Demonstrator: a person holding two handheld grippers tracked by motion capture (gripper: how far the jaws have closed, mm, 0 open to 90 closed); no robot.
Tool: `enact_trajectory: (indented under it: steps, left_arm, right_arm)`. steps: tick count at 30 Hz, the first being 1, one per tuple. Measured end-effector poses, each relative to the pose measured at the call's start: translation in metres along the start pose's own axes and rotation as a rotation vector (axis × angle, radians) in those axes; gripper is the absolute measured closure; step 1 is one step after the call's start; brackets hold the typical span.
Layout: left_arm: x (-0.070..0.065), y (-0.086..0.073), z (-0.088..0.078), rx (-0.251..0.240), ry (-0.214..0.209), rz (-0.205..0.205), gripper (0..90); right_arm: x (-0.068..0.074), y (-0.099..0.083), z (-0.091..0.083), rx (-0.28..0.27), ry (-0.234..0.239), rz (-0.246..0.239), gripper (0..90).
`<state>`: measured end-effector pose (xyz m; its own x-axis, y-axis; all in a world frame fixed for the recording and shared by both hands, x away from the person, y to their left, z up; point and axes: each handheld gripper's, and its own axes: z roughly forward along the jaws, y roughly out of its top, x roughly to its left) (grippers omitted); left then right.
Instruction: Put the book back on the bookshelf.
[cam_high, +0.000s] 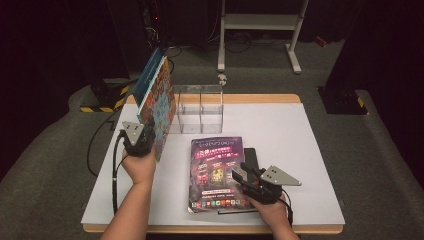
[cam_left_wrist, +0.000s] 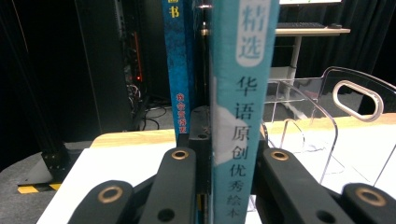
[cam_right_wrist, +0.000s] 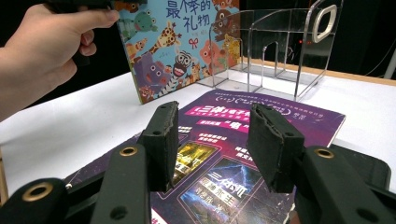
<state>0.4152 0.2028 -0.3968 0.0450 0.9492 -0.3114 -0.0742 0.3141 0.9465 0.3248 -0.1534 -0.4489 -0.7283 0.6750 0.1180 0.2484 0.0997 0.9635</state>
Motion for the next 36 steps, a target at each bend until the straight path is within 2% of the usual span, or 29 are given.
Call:
enact_trajectory:
  steps: [3,11,13,18,25,27,29,33,36]
  left_arm:
    - [0.001,0.0,-0.002,0.006,-0.008,0.013,79.3]
    - [0.001,0.007,-0.013,-0.033,-0.028,-0.011,73.5]
    - [0.003,0.008,-0.016,-0.037,-0.029,-0.004,73.5]
    - [0.007,0.008,-0.02,-0.037,-0.029,-0.017,73.1]
    - [0.011,0.003,-0.021,-0.026,-0.025,-0.012,72.8]
    - [0.011,0.001,-0.022,-0.03,-0.031,-0.019,71.0]
    - [0.012,0.0,-0.024,-0.028,-0.037,-0.006,68.5]
    - [0.013,-0.001,-0.026,-0.016,-0.054,-0.005,61.8]
    - [0.014,-0.002,-0.026,-0.011,-0.057,-0.02,58.5]
  right_arm:
    - [0.001,0.0,0.001,0.003,0.003,-0.002,52.7]
    - [0.001,0.0,0.002,0.004,0.003,-0.004,52.7]
    - [0.002,0.0,0.002,0.005,0.005,-0.005,52.7]
    - [0.003,-0.001,0.003,0.01,0.004,-0.01,52.7]
    - [0.003,-0.001,0.004,0.011,0.004,-0.012,52.7]
    - [0.003,-0.001,0.004,0.012,0.004,-0.012,52.7]
    - [0.003,-0.001,0.003,0.013,0.002,-0.011,52.6]
    - [0.003,-0.001,0.004,0.015,0.004,-0.012,52.3]
    - [0.004,-0.001,0.004,0.015,0.005,-0.013,52.2]
